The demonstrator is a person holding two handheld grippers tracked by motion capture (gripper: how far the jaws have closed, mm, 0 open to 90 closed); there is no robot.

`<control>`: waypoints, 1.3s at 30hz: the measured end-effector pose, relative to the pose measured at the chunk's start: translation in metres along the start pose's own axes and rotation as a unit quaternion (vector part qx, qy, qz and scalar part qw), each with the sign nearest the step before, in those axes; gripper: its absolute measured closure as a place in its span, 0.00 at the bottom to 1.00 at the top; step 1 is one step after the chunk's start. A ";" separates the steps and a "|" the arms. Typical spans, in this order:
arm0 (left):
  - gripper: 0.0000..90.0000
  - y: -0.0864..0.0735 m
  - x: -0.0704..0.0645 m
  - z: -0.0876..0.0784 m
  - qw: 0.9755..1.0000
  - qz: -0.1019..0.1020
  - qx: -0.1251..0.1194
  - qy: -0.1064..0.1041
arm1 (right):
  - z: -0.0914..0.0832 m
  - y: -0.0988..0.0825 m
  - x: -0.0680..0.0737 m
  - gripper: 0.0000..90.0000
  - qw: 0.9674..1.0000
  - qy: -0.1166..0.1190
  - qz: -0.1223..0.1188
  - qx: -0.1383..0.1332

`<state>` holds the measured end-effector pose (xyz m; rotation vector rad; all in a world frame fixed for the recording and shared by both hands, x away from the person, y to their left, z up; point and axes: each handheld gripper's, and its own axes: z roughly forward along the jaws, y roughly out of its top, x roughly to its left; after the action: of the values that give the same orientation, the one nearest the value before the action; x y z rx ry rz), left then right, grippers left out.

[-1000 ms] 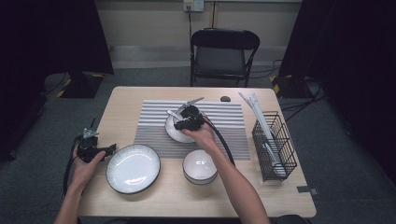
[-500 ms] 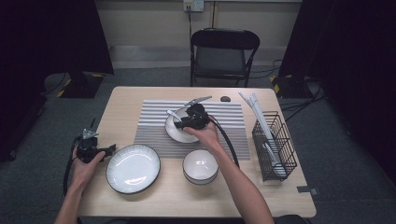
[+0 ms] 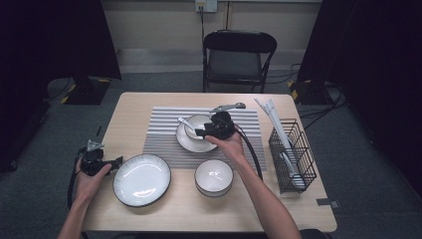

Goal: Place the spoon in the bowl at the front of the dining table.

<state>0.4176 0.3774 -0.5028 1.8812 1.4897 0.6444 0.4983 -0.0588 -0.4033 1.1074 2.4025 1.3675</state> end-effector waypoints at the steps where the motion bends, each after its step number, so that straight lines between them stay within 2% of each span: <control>1: 0.17 0.000 0.000 0.000 1.000 0.000 0.000 0.000 | -0.003 0.000 -0.002 0.55 1.000 -0.001 0.001 -0.004; 13: 0.18 -0.001 -0.001 -0.002 1.000 0.003 0.004 -0.003 | -0.038 -0.002 -0.005 0.51 0.999 -0.025 0.005 -0.030; 16: 0.18 -0.002 -0.003 -0.005 1.000 0.010 0.011 -0.012 | -0.048 -0.003 -0.006 0.50 0.999 -0.034 0.008 -0.036; 26: 0.23 -0.004 -0.005 -0.019 1.000 0.011 0.020 -0.012 | -0.073 -0.007 -0.009 0.51 0.997 -0.056 0.016 -0.055; 31: 0.24 -0.005 -0.006 -0.032 1.000 0.010 0.005 -0.017 | -0.090 -0.006 -0.013 0.52 0.995 -0.071 0.021 -0.069; 33: 0.24 -0.005 -0.006 -0.037 0.999 0.009 -0.002 -0.032 | -0.096 -0.006 -0.016 0.52 0.994 -0.076 0.025 -0.072; 36: 0.24 -0.006 -0.010 -0.045 0.999 0.017 -0.008 -0.046 | -0.106 -0.005 -0.023 0.52 0.993 -0.079 0.033 -0.082; 39: 0.26 -0.008 -0.013 -0.053 0.999 0.019 -0.015 -0.039 | -0.114 -0.004 -0.027 0.52 0.992 -0.081 0.040 -0.088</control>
<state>0.3717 0.3756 -0.4727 1.8946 1.3902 0.6016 0.4616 -0.1549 -0.3477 1.2276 2.1022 1.4208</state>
